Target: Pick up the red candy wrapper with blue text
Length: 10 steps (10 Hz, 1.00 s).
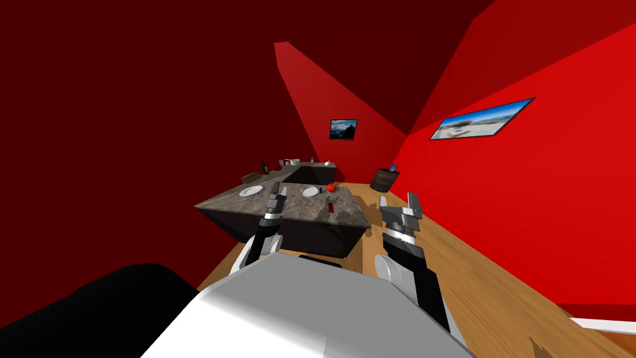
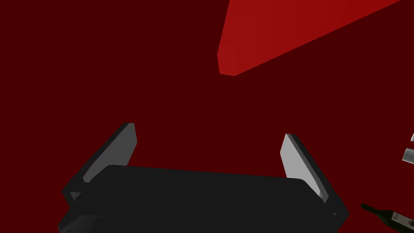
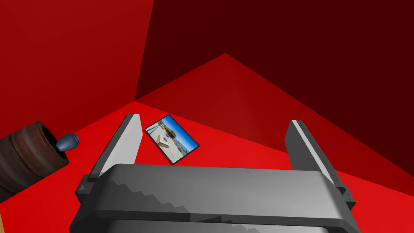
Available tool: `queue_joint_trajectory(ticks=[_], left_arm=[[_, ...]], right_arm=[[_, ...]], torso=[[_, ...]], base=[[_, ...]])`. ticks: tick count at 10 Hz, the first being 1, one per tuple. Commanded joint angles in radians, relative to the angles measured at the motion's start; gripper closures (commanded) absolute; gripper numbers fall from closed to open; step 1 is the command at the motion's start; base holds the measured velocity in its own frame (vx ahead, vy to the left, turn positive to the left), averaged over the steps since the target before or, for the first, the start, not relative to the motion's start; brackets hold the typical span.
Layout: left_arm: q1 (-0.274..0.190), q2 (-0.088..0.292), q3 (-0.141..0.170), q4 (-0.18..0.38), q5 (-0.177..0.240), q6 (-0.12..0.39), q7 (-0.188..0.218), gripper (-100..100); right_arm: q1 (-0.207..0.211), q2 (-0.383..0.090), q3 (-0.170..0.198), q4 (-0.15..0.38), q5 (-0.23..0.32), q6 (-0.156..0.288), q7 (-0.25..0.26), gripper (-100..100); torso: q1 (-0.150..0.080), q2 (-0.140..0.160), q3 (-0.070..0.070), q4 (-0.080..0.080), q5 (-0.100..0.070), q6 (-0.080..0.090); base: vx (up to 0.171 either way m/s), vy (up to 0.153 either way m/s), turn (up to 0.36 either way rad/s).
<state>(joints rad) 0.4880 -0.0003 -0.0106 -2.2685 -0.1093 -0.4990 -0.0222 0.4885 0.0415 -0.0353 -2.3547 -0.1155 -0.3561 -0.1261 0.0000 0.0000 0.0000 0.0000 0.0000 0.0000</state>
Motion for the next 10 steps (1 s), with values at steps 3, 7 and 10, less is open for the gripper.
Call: queue_joint_trajectory(ticks=[3,7,10], left_arm=[[0.0,0.0,0.0,0.0,0.0,0.0,0.0,0],[0.0,0.0,0.0,0.0,0.0,0.0,0.0,0],[0.0,0.0,0.0,0.0,0.0,0.0,0.0,0]], right_arm=[[-0.011,-0.106,0.004,0.017,-0.048,0.022,0.005,-100],[-0.022,-0.205,0.009,0.034,-0.099,0.046,0.01,-100],[-0.034,-0.288,0.016,0.053,-0.163,0.075,0.016,-100]], torso=[[-0.001,0.001,0.001,0.0,0.0,0.0],[-0.002,0.002,0.001,0.0,0.0,0.0],[-0.002,0.002,0.001,0.0,0.0,0.0]], base=[[-0.02,-0.013,0.091],[-0.027,-0.021,0.083],[-0.028,-0.019,0.093]])
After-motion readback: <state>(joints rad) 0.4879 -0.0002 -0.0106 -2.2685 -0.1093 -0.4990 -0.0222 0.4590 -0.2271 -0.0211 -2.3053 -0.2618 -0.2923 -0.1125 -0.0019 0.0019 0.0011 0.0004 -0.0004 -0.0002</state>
